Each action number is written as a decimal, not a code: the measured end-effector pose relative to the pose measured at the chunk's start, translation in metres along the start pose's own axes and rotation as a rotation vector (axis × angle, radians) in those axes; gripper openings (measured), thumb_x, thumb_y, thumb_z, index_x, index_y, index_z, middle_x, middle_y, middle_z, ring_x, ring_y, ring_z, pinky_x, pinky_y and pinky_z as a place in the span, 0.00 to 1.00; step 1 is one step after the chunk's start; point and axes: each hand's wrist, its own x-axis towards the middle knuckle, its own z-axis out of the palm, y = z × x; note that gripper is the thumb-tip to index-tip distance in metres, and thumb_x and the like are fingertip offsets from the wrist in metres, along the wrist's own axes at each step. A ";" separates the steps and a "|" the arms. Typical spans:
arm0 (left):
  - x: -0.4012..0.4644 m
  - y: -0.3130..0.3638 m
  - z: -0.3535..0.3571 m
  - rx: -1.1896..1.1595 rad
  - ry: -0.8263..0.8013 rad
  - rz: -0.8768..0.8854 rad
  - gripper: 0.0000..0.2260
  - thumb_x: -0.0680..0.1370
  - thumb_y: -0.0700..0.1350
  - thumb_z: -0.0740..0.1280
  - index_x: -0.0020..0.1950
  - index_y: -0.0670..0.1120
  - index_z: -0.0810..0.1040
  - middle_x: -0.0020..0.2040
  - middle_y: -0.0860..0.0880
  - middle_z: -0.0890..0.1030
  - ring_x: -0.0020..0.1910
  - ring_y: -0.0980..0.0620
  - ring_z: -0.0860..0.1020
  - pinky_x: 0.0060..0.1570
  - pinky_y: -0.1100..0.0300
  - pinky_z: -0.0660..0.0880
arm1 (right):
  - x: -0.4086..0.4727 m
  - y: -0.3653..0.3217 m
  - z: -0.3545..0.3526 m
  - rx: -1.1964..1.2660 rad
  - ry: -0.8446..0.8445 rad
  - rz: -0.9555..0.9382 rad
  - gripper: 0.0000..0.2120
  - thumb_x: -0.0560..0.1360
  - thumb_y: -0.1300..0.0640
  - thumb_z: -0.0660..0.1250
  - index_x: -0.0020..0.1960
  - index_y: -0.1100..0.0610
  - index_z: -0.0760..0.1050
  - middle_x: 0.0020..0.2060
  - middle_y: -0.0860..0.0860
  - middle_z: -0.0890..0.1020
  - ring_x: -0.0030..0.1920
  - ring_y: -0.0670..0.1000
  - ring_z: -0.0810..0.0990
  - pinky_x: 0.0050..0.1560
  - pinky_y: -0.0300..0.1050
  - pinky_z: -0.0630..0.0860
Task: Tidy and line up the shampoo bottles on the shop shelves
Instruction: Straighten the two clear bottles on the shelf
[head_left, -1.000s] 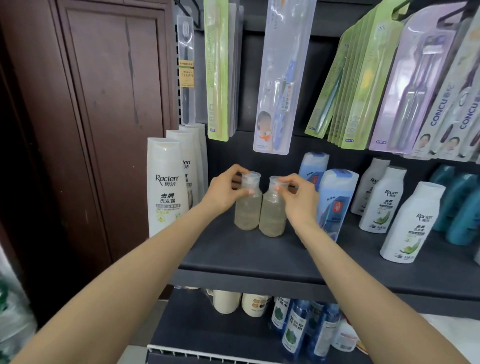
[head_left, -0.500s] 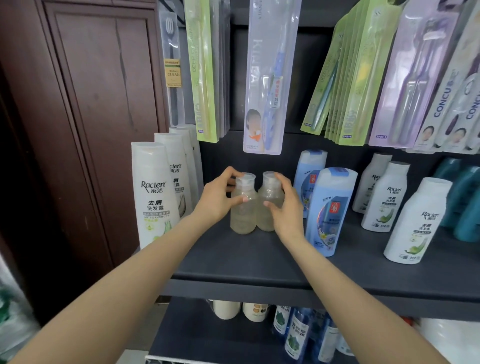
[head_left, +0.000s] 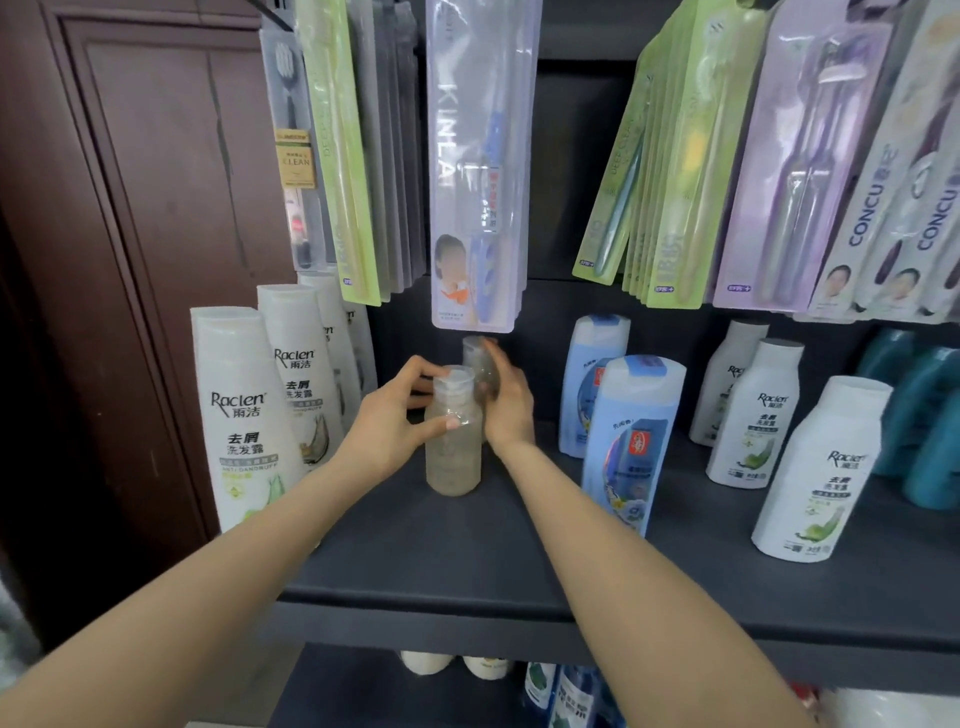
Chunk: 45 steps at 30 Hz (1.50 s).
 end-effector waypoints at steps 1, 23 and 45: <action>0.000 0.001 0.000 0.001 -0.002 -0.002 0.18 0.71 0.43 0.73 0.58 0.51 0.70 0.51 0.60 0.75 0.51 0.59 0.75 0.43 0.74 0.69 | 0.000 0.003 0.000 0.023 -0.012 0.003 0.18 0.74 0.44 0.66 0.60 0.51 0.77 0.48 0.45 0.77 0.49 0.41 0.77 0.44 0.32 0.72; -0.013 0.011 0.004 0.049 0.021 -0.051 0.23 0.75 0.41 0.69 0.68 0.52 0.67 0.60 0.51 0.74 0.64 0.50 0.73 0.57 0.62 0.70 | -0.030 -0.023 -0.037 0.074 -0.067 0.026 0.18 0.77 0.68 0.57 0.62 0.56 0.74 0.59 0.56 0.75 0.55 0.51 0.76 0.55 0.39 0.71; -0.114 -0.006 -0.158 0.249 0.457 0.224 0.16 0.75 0.42 0.67 0.62 0.47 0.72 0.54 0.55 0.69 0.50 0.57 0.72 0.46 0.69 0.71 | -0.115 -0.189 0.018 0.006 -0.182 -0.155 0.26 0.77 0.59 0.64 0.71 0.44 0.61 0.60 0.47 0.73 0.58 0.43 0.73 0.53 0.37 0.67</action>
